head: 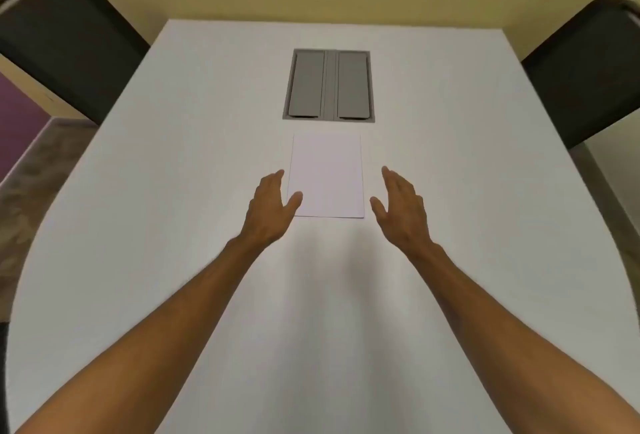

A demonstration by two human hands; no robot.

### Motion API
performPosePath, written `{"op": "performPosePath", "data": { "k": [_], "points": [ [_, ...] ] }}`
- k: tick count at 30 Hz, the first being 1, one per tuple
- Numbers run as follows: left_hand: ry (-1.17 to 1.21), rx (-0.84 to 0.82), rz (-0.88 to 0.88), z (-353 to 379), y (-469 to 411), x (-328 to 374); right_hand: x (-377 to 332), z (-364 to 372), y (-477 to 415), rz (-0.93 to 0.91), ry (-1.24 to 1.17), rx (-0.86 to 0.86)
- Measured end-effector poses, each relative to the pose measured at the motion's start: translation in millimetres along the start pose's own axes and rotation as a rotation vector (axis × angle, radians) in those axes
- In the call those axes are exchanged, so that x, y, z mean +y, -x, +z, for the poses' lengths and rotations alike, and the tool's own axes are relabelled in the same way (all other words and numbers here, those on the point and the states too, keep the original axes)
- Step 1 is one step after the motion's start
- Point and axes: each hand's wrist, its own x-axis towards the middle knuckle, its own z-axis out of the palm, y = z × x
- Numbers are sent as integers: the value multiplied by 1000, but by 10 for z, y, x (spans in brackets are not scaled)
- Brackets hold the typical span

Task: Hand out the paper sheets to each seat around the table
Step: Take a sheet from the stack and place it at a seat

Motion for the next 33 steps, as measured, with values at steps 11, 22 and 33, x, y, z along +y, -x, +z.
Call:
{"op": "performPosePath", "data": {
  "k": [11, 22, 33],
  "points": [
    [195, -9, -366, 490, -711, -472, 233, 636, -500, 131, -49, -103],
    [301, 52, -710, 826, -1064, -651, 237, 1059, -781, 316, -14, -102],
    [557, 159, -809, 933, -1128, -832, 320, 1248, -900, 721, -437, 48]
  ]
}}
